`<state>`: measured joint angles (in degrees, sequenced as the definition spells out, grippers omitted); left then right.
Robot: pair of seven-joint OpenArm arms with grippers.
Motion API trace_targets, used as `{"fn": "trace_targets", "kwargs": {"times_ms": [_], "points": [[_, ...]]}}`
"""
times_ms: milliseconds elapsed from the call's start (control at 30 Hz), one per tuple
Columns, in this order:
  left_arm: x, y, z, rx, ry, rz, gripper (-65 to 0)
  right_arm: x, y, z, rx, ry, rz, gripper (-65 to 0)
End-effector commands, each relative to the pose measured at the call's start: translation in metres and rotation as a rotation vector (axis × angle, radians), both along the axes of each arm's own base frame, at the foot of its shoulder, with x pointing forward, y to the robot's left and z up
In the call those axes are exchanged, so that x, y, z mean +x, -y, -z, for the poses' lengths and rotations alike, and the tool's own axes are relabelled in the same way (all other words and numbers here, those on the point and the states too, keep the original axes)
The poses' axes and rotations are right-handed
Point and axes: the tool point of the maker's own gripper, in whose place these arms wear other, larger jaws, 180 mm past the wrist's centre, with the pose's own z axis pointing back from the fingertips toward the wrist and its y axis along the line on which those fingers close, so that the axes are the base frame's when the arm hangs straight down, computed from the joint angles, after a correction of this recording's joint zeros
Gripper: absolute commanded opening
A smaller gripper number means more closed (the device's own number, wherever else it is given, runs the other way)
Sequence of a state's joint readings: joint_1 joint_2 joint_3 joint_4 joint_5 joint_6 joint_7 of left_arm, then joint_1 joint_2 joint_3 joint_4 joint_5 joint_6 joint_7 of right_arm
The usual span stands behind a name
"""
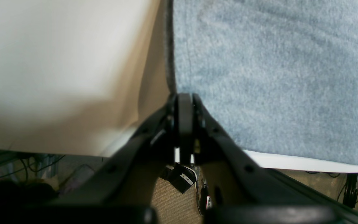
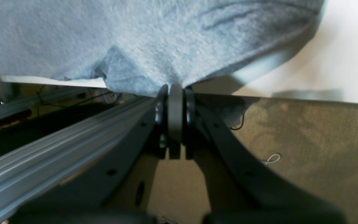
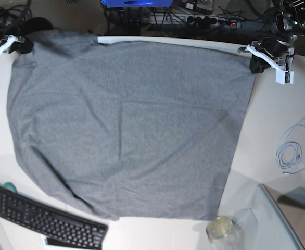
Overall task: Layout the t-shirt on the table in an organized manner, then fold the t-shirt properly
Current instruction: 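Hold the corners and tug them outward with both grippers to smooth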
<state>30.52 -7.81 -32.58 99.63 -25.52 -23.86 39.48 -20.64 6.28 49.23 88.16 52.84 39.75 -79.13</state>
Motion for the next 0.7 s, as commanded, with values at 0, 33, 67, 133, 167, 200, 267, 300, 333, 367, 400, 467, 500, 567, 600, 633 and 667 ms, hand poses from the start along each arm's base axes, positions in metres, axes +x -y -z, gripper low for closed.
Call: {"fn": "trace_targets", "kwargs": {"times_ms": [0,33,67,133,167,200,267,300,333,367,400,467,500,567,600,633,667], "points": [[0.004,-0.003,-0.009,0.013,0.03,0.004,-65.0,0.002,0.005,-0.003,-0.005,0.015,0.002,-64.7],[0.004,-0.003,-0.009,0.013,0.03,0.004,-65.0,0.0,0.004,-0.001,0.003,0.008,0.006,-64.7],[0.004,-0.003,-0.009,0.013,0.03,0.004,-65.0,0.0,0.004,0.0,0.007,0.007,0.01,-64.7],[0.003,-0.005,-0.009,0.015,0.028,0.0,-65.0,0.0,0.004,0.001,0.011,0.005,0.014,-64.7],[0.001,-0.01,-0.01,0.022,0.029,-0.013,-65.0,0.001,0.004,0.001,0.01,0.008,0.013,-64.7],[0.001,-0.014,-0.011,0.026,0.034,-0.027,-65.0,0.002,0.004,0.0,0.009,0.01,0.013,-64.7],[0.002,-0.018,-0.013,0.026,0.044,-0.05,-65.0,0.005,0.004,-0.001,0.006,0.02,0.011,-64.7],[0.002,-0.019,-0.013,0.027,0.047,-0.057,-65.0,0.009,0.004,-0.003,0.005,0.028,0.009,-64.7],[0.006,-0.019,-0.016,0.028,0.059,-0.058,-65.0,0.013,0.004,-0.004,0.007,0.037,0.008,-64.7],[0.009,-0.019,-0.018,0.029,0.068,-0.055,-65.0,0.015,0.004,-0.005,0.005,0.042,0.007,-64.7],[0.011,-0.018,-0.021,0.031,0.074,-0.051,-65.0,0.016,0.004,-0.005,0.005,0.043,0.007,-64.7],[0.012,-0.015,-0.024,0.034,0.082,-0.042,-65.0,0.016,0.005,-0.005,0.005,0.043,0.006,-64.7],[0.011,-0.015,-0.023,0.034,0.08,-0.042,-65.0,0.015,0.006,-0.005,0.002,0.042,0.005,-64.7],[0.009,-0.015,-0.021,0.038,0.07,-0.041,-65.0,0.013,0.006,-0.005,0.002,0.037,0.005,-64.7],[0.009,-0.016,-0.019,0.036,0.067,-0.043,-65.0,0.012,0.005,-0.004,0.004,0.034,0.005,-64.7],[0.008,-0.016,-0.019,0.035,0.064,-0.044,-65.0,0.01,0.005,-0.003,0.004,0.029,0.005,-64.7],[0.007,-0.016,-0.017,0.033,0.06,-0.046,-65.0,0.006,0.005,-0.002,0.004,0.02,0.005,-64.7]]}}
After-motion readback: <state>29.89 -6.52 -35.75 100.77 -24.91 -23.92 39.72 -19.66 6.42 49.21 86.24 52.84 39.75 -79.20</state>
